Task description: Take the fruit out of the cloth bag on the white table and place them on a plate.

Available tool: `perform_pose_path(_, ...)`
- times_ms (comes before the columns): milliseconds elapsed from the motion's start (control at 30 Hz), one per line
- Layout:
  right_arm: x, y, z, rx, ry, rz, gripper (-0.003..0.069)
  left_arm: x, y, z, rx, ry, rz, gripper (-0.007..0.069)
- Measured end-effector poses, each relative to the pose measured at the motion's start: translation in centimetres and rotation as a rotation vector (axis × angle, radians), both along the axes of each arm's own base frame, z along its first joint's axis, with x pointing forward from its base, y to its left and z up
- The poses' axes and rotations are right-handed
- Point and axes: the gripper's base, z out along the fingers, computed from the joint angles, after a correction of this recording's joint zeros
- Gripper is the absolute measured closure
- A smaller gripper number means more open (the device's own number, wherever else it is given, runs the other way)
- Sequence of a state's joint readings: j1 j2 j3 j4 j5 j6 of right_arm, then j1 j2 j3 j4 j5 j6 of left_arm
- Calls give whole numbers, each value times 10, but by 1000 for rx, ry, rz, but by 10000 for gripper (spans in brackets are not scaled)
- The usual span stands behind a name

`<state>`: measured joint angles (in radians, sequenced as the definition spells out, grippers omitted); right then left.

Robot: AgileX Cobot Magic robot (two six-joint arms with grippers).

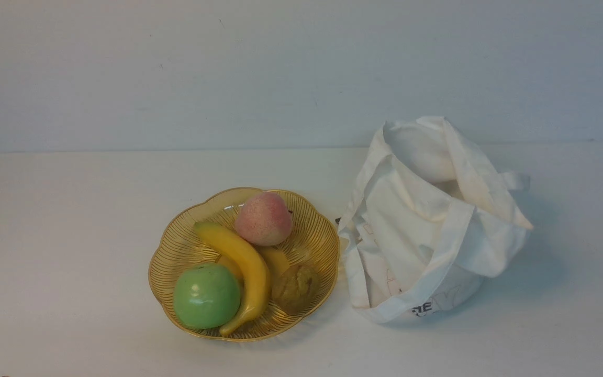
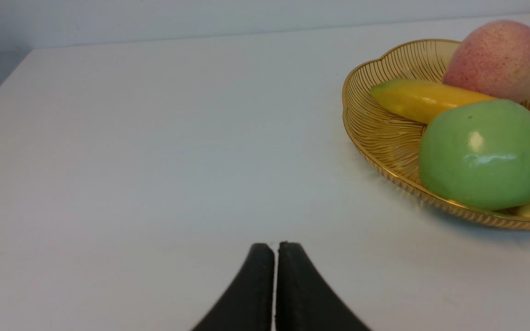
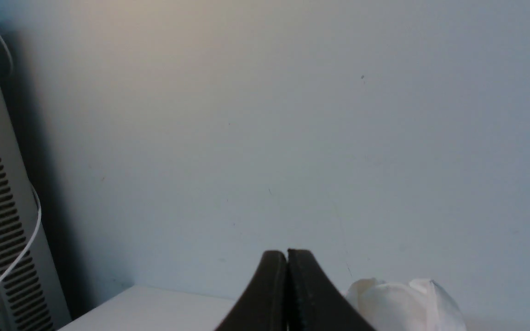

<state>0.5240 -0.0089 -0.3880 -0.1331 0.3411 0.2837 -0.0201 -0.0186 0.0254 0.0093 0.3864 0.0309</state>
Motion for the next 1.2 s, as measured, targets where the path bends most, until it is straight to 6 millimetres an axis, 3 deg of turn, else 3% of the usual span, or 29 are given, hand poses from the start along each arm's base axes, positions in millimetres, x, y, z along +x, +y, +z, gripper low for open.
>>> perform_pose_path(500,0,1,-3,6,-14,10,673,0,0,0,0,0,0,632)
perform_pose_path(900,0,4,-7,-105,-39,11,673,0,0,0,0,0,0,632)
perform_pose_path(1000,5,5,-18,-157,-12,-55,673,0,0,0,0,0,0,632)
perform_pose_path(1033,13,4,-35,-206,43,-175,673,0,0,0,0,0,0,632)
perform_pose_path(1133,22,2,-56,-247,113,-282,673,0,0,0,0,0,0,632)
perform_pose_path(1200,30,-2,-85,-283,213,-392,673,0,0,0,0,0,0,632)
